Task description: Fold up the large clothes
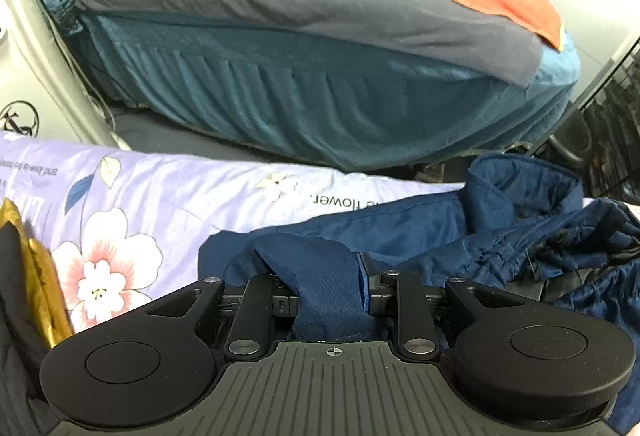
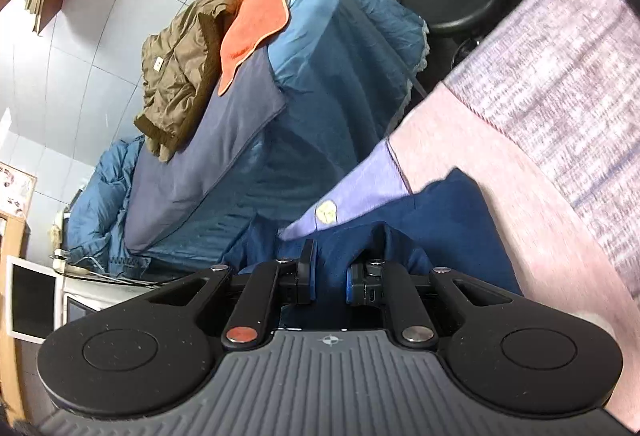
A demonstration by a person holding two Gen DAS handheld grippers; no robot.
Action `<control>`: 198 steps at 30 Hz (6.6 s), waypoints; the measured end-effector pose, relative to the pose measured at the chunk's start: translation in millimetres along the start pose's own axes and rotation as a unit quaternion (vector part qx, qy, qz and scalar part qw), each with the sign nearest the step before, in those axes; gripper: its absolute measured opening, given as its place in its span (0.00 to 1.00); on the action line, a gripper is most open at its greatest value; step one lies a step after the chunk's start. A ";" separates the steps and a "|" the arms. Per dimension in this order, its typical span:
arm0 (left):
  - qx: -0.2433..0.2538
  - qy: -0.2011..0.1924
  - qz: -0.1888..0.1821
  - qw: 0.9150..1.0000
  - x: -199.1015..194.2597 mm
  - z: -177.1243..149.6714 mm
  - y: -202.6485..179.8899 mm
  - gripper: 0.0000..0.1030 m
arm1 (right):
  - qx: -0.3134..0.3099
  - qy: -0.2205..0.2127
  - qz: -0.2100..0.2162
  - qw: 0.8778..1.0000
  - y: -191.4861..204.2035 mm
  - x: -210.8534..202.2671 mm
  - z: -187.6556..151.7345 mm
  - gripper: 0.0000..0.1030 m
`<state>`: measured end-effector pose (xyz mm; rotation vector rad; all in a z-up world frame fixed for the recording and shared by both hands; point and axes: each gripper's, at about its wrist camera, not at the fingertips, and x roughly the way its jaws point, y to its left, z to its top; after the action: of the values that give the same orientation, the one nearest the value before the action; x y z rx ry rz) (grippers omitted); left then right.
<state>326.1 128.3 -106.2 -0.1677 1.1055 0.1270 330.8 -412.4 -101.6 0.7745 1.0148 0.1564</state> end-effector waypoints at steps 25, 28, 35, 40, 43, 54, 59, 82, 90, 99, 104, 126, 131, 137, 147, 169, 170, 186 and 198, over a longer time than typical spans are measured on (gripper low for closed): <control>-0.213 -0.008 -0.153 0.965 -25.0 16.3 91.0 1.00 | 0.205 -0.122 0.101 0.966 -44.9 -8.4 -1.4 0.82; -0.169 -0.076 -0.079 0.979 -58.1 8.8 86.3 1.00 | 0.109 -0.109 0.058 0.986 -23.2 -24.9 6.1 0.84; -0.002 -0.120 -0.020 0.993 -100.1 -79.4 16.7 1.00 | -0.237 -0.086 -0.034 0.967 57.7 -54.2 -70.8 0.88; 0.097 -0.093 -0.014 0.991 -93.0 -186.3 -56.8 1.00 | -0.353 -0.028 -0.049 0.934 79.9 -51.5 -177.2 0.93; 0.126 -0.080 0.005 0.989 -73.6 -206.5 -80.4 1.00 | -0.403 0.007 -0.070 0.913 83.4 -35.2 -227.1 0.93; 0.104 -0.052 0.075 0.990 27.4 -82.6 -72.9 1.00 | -0.372 0.035 -0.173 0.911 98.6 72.3 -187.7 0.99; 0.094 -0.028 0.091 0.991 57.0 -21.3 -54.1 1.00 | -0.379 0.039 -0.188 0.905 106.4 115.1 -131.6 1.00; 0.093 -0.020 0.060 0.994 44.4 -3.7 -45.3 1.00 | -0.349 0.016 -0.138 0.927 97.1 110.5 -98.6 0.99; 0.105 -0.045 0.050 0.992 -4.3 -26.8 -34.7 1.00 | -0.347 -0.038 -0.119 0.930 100.4 44.4 -101.3 0.99; -0.028 -0.032 -0.017 0.999 -69.6 -126.9 36.6 1.00 | -0.199 -0.065 -0.113 0.971 24.1 -71.4 -112.3 0.99; -0.120 0.000 -0.033 0.992 -60.9 -179.4 57.6 1.00 | -0.079 -0.033 -0.086 0.993 -34.0 -103.8 -144.9 0.99; -0.299 -0.026 -0.079 0.951 27.3 -147.4 69.7 1.00 | 0.094 -0.065 0.004 0.993 -100.8 -13.9 -115.3 0.90; -0.262 -0.030 -0.055 0.963 11.5 -142.0 57.0 1.00 | 0.051 -0.050 -0.035 0.997 -84.0 -12.0 -106.0 0.65; -0.203 -0.046 -0.047 0.977 -19.7 -125.6 36.0 0.93 | -0.033 -0.038 -0.068 0.996 -40.8 -28.3 -103.1 0.48; -0.120 -0.101 -0.123 0.980 -93.0 -96.4 -23.3 0.89 | -0.155 -0.064 -0.057 0.984 32.0 -108.3 -76.8 0.41; 0.086 0.044 -0.264 0.960 -50.8 -258.3 -237.3 1.00 | 0.015 -0.208 -0.200 0.957 -207.0 -429.2 -186.3 0.46; 0.088 0.063 -0.254 0.961 -41.1 -259.7 -233.8 1.00 | 0.043 -0.211 -0.198 0.956 -221.5 -425.1 -193.6 0.50; 0.130 0.082 -0.187 0.970 -40.3 -241.7 -190.2 1.00 | 0.080 -0.184 -0.326 0.924 -213.7 -411.8 -207.7 0.87; 0.262 -0.037 -0.023 0.964 -121.5 -226.0 -193.0 1.00 | 0.011 -0.198 -0.487 0.850 -162.8 -445.1 -200.2 0.94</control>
<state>109.8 -107.8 -82.5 0.2836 1.0256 -0.2000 -109.1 -633.2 48.4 0.2140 0.8997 -0.8662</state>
